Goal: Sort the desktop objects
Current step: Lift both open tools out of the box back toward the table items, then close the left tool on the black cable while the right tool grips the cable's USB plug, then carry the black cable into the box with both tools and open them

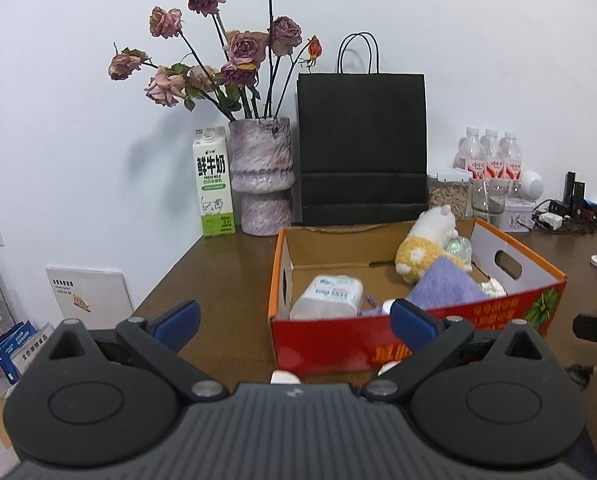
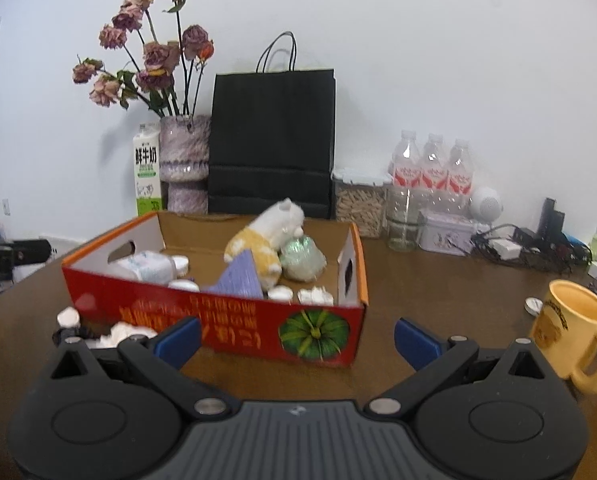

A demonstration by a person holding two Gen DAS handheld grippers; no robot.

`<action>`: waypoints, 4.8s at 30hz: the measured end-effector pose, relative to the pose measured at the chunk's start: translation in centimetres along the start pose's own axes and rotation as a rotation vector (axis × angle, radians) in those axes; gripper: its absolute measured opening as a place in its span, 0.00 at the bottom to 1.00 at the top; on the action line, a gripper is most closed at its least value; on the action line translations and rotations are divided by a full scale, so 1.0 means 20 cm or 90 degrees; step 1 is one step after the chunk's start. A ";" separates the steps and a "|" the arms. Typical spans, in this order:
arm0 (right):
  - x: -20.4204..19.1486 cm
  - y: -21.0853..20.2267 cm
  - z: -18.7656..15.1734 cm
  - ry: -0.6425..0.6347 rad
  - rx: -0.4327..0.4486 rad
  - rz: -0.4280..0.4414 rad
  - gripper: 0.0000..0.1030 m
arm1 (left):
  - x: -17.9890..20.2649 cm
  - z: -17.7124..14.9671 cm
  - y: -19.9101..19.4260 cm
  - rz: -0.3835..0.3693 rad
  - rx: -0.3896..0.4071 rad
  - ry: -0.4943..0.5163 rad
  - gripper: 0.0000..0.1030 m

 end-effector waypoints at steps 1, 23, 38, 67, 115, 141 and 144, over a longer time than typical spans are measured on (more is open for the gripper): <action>0.01 -0.01 -0.02 0.000 -0.004 -0.002 1.00 | 0.00 -0.01 -0.01 0.000 -0.003 0.001 1.00; 0.12 -0.10 -0.26 -0.010 -0.113 -0.042 0.98 | -0.11 -0.30 -0.15 -0.001 -0.090 -0.028 1.00; 0.13 0.19 -0.26 0.020 -0.161 0.027 0.80 | -0.12 -0.31 -0.10 0.000 -0.103 -0.035 1.00; 0.15 0.10 -0.24 0.048 -0.110 0.021 0.03 | -0.07 -0.29 0.04 -0.022 -0.122 -0.020 1.00; 0.05 0.03 -0.13 0.049 -0.030 0.052 0.02 | -0.08 -0.18 0.06 -0.075 -0.038 -0.074 0.01; 0.05 0.01 -0.15 0.068 -0.035 0.055 0.02 | -0.09 -0.29 0.09 -0.079 -0.128 -0.049 0.47; 0.05 0.01 -0.11 0.067 -0.022 0.056 0.02 | -0.08 -0.20 0.03 -0.087 -0.076 -0.046 0.47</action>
Point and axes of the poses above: each gripper's, at about its wrist camera, not at the fingertips, and y roughly the way its jaws point, x to its right, z to its top, the point moved 1 cm from there along y, roughly the way its jaws point, and after that the axes turned 11 degrees about x, right-handed, at the moved point
